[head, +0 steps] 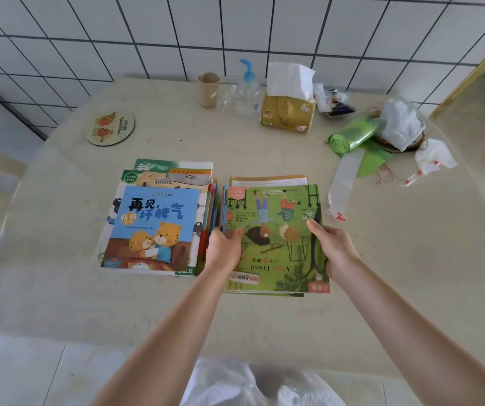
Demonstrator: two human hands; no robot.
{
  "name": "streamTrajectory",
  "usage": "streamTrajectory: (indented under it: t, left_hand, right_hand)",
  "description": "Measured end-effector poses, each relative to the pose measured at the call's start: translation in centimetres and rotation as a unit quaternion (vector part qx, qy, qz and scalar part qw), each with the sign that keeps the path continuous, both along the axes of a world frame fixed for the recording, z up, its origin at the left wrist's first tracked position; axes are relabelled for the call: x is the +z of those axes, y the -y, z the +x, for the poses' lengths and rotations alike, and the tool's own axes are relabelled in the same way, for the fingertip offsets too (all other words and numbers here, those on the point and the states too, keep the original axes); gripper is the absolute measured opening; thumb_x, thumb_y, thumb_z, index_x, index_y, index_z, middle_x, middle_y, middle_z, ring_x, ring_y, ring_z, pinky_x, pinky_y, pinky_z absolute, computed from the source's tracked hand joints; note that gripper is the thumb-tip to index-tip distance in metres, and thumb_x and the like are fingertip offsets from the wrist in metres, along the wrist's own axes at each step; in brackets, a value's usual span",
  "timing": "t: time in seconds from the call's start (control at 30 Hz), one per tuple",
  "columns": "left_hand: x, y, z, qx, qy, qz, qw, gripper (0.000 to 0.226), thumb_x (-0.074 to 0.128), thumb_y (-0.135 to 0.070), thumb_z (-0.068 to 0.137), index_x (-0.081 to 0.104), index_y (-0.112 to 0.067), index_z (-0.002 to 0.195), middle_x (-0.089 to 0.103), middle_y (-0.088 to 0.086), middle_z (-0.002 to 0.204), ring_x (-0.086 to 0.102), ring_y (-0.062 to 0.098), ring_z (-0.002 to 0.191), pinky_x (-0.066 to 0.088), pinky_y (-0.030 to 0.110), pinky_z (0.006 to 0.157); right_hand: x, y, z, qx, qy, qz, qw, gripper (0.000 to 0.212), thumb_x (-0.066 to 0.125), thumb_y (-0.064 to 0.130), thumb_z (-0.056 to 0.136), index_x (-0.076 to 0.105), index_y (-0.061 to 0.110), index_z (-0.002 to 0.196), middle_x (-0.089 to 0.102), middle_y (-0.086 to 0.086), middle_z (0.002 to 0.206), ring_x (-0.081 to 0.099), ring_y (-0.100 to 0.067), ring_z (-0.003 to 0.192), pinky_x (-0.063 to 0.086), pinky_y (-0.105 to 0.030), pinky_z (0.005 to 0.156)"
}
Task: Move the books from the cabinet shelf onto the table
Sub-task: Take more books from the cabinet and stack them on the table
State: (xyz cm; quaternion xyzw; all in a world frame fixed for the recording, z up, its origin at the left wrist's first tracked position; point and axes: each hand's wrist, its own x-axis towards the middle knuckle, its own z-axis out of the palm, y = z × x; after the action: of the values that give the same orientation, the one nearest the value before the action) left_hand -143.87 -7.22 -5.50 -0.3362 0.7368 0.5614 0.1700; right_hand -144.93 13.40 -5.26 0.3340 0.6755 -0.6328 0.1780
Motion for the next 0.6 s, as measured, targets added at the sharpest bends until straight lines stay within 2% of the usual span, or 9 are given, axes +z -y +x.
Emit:
streamTrajectory:
  t: [0.03, 0.13, 0.17, 0.23, 0.27, 0.4, 0.47, 0.53, 0.6]
  left_hand:
    - [-0.1, 0.0, -0.2, 0.003, 0.007, -0.006, 1.000, 0.032, 0.053, -0.035, 0.097, 0.047, -0.013, 0.119, 0.063, -0.002, 0.090, 0.061, 0.012, 0.071, 0.055, 0.035, 0.067]
    - [-0.4, 0.0, -0.4, 0.000, 0.020, -0.036, 0.999, 0.036, 0.050, -0.034, 0.098, 0.042, -0.012, 0.125, 0.061, 0.000, 0.094, 0.062, 0.015, 0.076, 0.056, 0.037, 0.072]
    - [-0.3, -0.1, -0.4, -0.006, 0.024, -0.045, 0.999, 0.037, 0.050, -0.034, 0.099, 0.041, -0.011, 0.127, 0.061, 0.001, 0.097, 0.063, 0.016, 0.077, 0.057, 0.036, 0.071]
    - [-0.5, -0.1, -0.2, -0.020, 0.034, -0.059, 0.998, 0.038, 0.048, -0.034, 0.099, 0.039, -0.011, 0.128, 0.060, 0.000, 0.094, 0.061, 0.013, 0.073, 0.055, 0.031, 0.063]
    - [-0.5, -0.2, -0.1, -0.028, 0.036, -0.068, 0.997, 0.037, 0.048, -0.033, 0.099, 0.039, -0.011, 0.128, 0.060, 0.000, 0.093, 0.061, 0.012, 0.071, 0.054, 0.030, 0.060]
    - [-0.4, -0.3, -0.2, -0.047, 0.045, -0.109, 0.992, 0.031, 0.048, -0.030, 0.099, 0.039, -0.013, 0.123, 0.059, 0.002, 0.100, 0.061, 0.017, 0.079, 0.055, 0.038, 0.070]
    - [-0.3, -0.6, 0.1, -0.060, 0.042, -0.125, 0.989, 0.043, 0.049, -0.033, 0.097, 0.034, -0.012, 0.132, 0.058, 0.004, 0.108, 0.062, 0.023, 0.091, 0.055, 0.042, 0.078]
    - [-0.5, -1.1, 0.8, -0.083, 0.029, -0.153, 0.984, 0.062, 0.050, -0.040, 0.095, 0.020, -0.018, 0.146, 0.055, 0.007, 0.123, 0.060, 0.028, 0.106, 0.055, 0.047, 0.085]
    - [-0.6, -1.4, 1.6, -0.109, 0.022, -0.193, 0.975, 0.073, 0.050, -0.043, 0.094, 0.008, -0.026, 0.151, 0.046, 0.011, 0.139, 0.054, 0.031, 0.119, 0.051, 0.050, 0.093]
  right_hand:
    - [-1.5, -0.4, -0.4, -0.001, 0.008, -0.002, 1.000, 0.069, 0.074, 0.058, 0.063, 0.068, -0.001, 0.099, 0.054, -0.032, 0.121, 0.057, -0.050, 0.107, 0.046, -0.068, 0.087]
    - [-2.1, 0.4, -0.7, 0.003, 0.041, -0.012, 0.999, 0.089, 0.075, 0.063, 0.056, 0.059, -0.007, 0.110, 0.051, -0.032, 0.124, 0.054, -0.052, 0.108, 0.043, -0.072, 0.085]
    - [-1.6, 0.6, -0.5, 0.002, 0.049, -0.019, 0.999, 0.081, 0.076, 0.060, 0.062, 0.062, -0.006, 0.108, 0.057, -0.032, 0.120, 0.058, -0.052, 0.103, 0.047, -0.069, 0.084]
    - [-0.2, 1.2, -0.3, 0.001, 0.074, -0.026, 0.997, 0.044, 0.071, 0.042, 0.082, 0.068, 0.000, 0.096, 0.070, -0.026, 0.104, 0.069, -0.042, 0.090, 0.054, -0.058, 0.083]
    - [-0.1, 1.1, -0.4, -0.003, 0.080, -0.032, 0.996, 0.032, 0.068, 0.033, 0.086, 0.068, 0.001, 0.094, 0.072, -0.022, 0.098, 0.070, -0.038, 0.087, 0.056, -0.054, 0.083]
    - [-0.2, 1.0, -0.6, -0.007, 0.073, -0.069, 0.995, 0.018, 0.064, 0.014, 0.088, 0.066, 0.001, 0.101, 0.072, -0.019, 0.096, 0.071, -0.035, 0.087, 0.058, -0.048, 0.078]
    - [-0.4, 0.9, -0.5, 0.000, 0.064, -0.080, 0.995, 0.026, 0.063, 0.010, 0.086, 0.063, 0.003, 0.111, 0.072, -0.018, 0.099, 0.071, -0.033, 0.089, 0.057, -0.051, 0.081]
    - [-0.6, 0.6, -0.2, 0.004, 0.046, -0.101, 0.994, 0.048, 0.065, 0.011, 0.081, 0.053, 0.011, 0.128, 0.070, -0.015, 0.107, 0.069, -0.032, 0.097, 0.054, -0.056, 0.086]
    - [-0.7, 0.6, 0.4, 0.019, 0.022, -0.100, 0.995, 0.066, 0.068, 0.012, 0.079, 0.040, 0.024, 0.137, 0.067, -0.010, 0.114, 0.067, -0.029, 0.101, 0.052, -0.055, 0.090]
